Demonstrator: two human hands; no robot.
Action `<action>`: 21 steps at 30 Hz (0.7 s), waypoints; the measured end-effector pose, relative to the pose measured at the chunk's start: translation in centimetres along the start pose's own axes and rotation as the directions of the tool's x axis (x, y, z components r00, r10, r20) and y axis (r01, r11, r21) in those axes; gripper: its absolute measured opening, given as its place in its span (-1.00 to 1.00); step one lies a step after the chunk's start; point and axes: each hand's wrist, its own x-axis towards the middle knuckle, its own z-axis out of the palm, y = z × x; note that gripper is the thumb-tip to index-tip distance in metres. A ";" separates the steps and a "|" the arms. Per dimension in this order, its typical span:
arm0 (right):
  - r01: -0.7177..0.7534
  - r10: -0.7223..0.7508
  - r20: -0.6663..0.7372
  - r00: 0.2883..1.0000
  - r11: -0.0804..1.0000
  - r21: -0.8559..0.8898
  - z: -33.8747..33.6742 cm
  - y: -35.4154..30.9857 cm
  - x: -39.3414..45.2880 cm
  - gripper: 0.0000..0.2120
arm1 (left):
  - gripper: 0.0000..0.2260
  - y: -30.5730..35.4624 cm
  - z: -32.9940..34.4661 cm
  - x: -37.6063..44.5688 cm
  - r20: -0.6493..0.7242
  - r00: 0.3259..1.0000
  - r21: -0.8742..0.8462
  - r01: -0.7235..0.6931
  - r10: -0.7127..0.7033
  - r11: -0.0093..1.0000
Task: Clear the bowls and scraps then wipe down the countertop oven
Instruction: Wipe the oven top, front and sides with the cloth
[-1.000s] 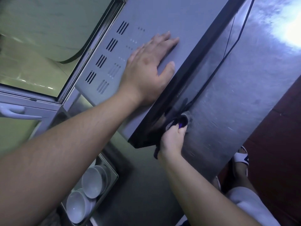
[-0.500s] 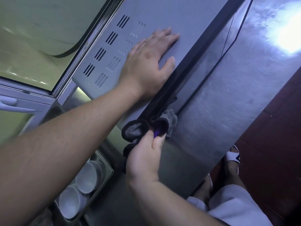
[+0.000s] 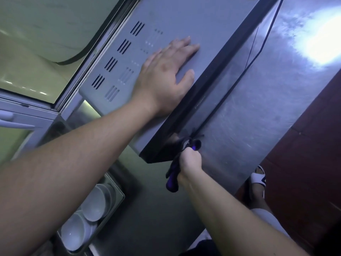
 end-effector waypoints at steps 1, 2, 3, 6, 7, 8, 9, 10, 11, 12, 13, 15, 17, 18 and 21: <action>-0.005 0.005 0.000 1.000 1.000 0.008 -0.5 -0.6 0.3 -0.72 | -0.51 0.0 0.0 0.0 0.000 1.000 -0.005 0.001 -0.001 1.000; -0.007 0.006 0.014 1.000 1.000 0.026 -0.9 -1.0 0.6 -0.73 | -0.51 -0.1 0.0 0.0 0.000 1.000 -0.009 0.002 -0.002 1.000; -0.003 0.002 0.032 0.999 0.999 0.052 -1.1 -1.5 0.8 -0.73 | -0.51 -0.1 0.0 0.0 0.001 1.000 -0.012 0.002 -0.002 1.000; 0.017 -0.020 0.029 0.999 0.997 0.077 -1.6 -3.4 1.1 -0.70 | -0.50 -0.1 0.1 -0.1 0.004 1.000 -0.013 -0.001 0.001 1.000; 0.022 -0.024 0.020 1.000 0.996 0.081 -1.8 -4.3 1.2 -0.67 | -0.50 -0.1 0.1 0.0 0.004 1.000 -0.011 -0.004 0.004 1.000; 0.010 -0.012 0.020 1.000 0.996 0.089 -1.9 -5.3 1.5 -0.65 | -0.50 -0.1 0.1 0.0 0.005 1.000 -0.010 -0.006 0.006 1.000; 0.004 -0.006 0.019 1.000 0.995 0.096 -2.2 -6.4 1.7 -0.63 | -0.50 -0.2 0.1 -0.1 0.006 1.000 -0.007 -0.009 0.009 1.000; 0.014 -0.016 0.026 1.000 0.995 0.102 -2.4 -7.4 2.0 -0.63 | -0.50 -0.2 0.0 -0.1 0.005 1.000 -0.004 -0.012 0.012 1.000; 0.035 -0.038 0.023 0.999 0.993 0.112 -2.7 -8.5 2.4 -0.65 | -0.50 -0.2 0.1 -0.1 0.005 1.000 -0.001 -0.014 0.014 1.000; 0.056 -0.060 0.023 0.998 0.991 0.122 -2.8 -9.6 2.8 -0.67 | -0.50 -0.1 0.0 -0.1 0.005 1.000 -0.001 -0.016 0.016 1.000; 0.062 -0.065 0.020 0.998 0.987 0.147 -3.0 -10.8 3.0 -0.69 | -0.49 -0.1 0.0 -0.1 0.005 1.000 -0.003 -0.015 0.015 1.000; 0.056 -0.063 0.020 0.998 0.970 0.237 -3.4 -13.4 3.5 -0.72 | -0.49 -0.1 0.0 -0.1 0.006 1.000 -0.003 -0.013 0.013 1.000; 0.077 -0.086 0.021 0.996 0.960 0.267 -3.8 -15.8 4.0 -0.75 | -0.49 0.0 -0.1 -0.1 0.009 1.000 -0.004 -0.010 0.010 1.000; 0.081 -0.089 0.018 0.996 0.961 0.265 -4.0 -17.0 3.9 -0.76 | -0.49 0.0 -0.1 -0.1 0.011 1.000 -0.004 -0.010 0.010 1.000; 0.140 -0.138 -0.024 0.990 0.966 0.217 -5.0 -20.4 4.6 -0.71 | -0.49 -0.1 -0.1 -0.1 0.013 1.000 -0.003 -0.014 0.014 1.000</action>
